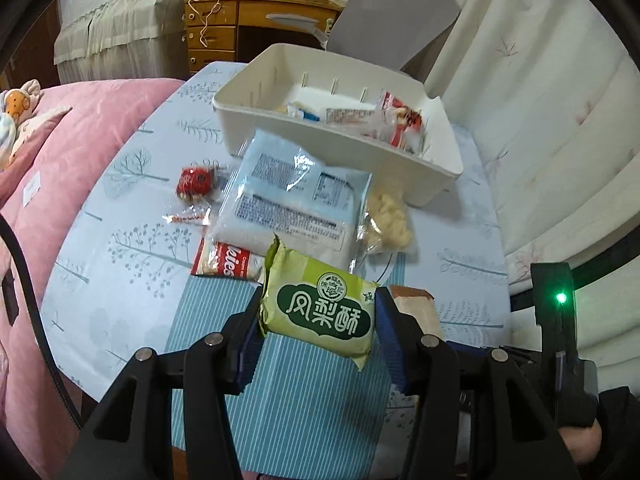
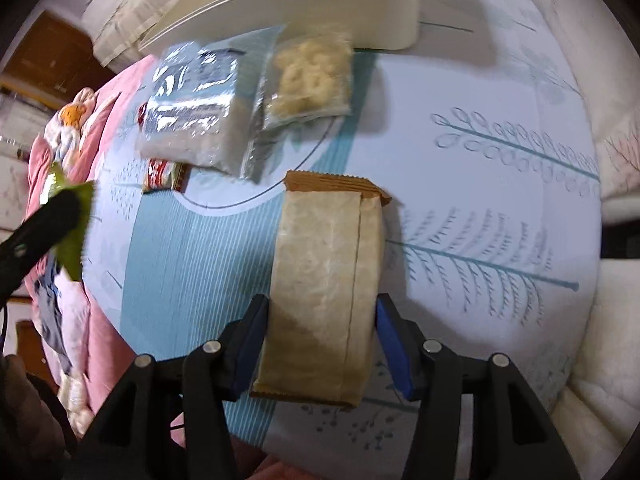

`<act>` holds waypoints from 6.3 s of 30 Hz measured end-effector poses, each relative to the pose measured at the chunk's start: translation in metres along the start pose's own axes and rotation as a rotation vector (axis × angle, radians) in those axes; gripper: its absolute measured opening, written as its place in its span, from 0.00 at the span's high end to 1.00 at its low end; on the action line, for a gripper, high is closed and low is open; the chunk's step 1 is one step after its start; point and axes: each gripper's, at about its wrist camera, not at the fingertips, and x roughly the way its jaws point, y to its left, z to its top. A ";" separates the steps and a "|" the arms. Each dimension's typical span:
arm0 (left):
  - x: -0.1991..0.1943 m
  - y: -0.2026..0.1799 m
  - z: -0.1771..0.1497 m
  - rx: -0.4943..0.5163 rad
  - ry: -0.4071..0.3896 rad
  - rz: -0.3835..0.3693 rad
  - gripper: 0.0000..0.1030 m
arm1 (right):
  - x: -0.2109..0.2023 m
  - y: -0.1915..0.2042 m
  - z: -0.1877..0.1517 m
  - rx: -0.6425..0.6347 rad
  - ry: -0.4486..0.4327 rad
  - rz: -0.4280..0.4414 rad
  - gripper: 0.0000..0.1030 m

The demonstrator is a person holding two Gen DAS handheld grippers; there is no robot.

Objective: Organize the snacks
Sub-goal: 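Carry both held packets into the white tray and open both grippers, then withdraw both grippers from the tray back over the remaining snacks, then grasp the red Cookies packet with the left gripper while the right grasps the clear white-snack bag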

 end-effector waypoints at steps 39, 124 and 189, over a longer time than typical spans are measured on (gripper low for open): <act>0.034 0.024 0.224 0.260 0.089 -0.102 0.51 | -0.112 -0.006 0.117 0.298 -0.511 0.034 0.48; -0.005 0.121 0.043 -0.019 0.181 -0.023 0.22 | -0.065 0.143 0.055 -0.550 -0.341 -0.280 0.24; 0.152 0.075 0.056 0.121 0.224 0.040 0.52 | 0.079 0.135 0.117 -0.928 -0.047 -0.178 0.06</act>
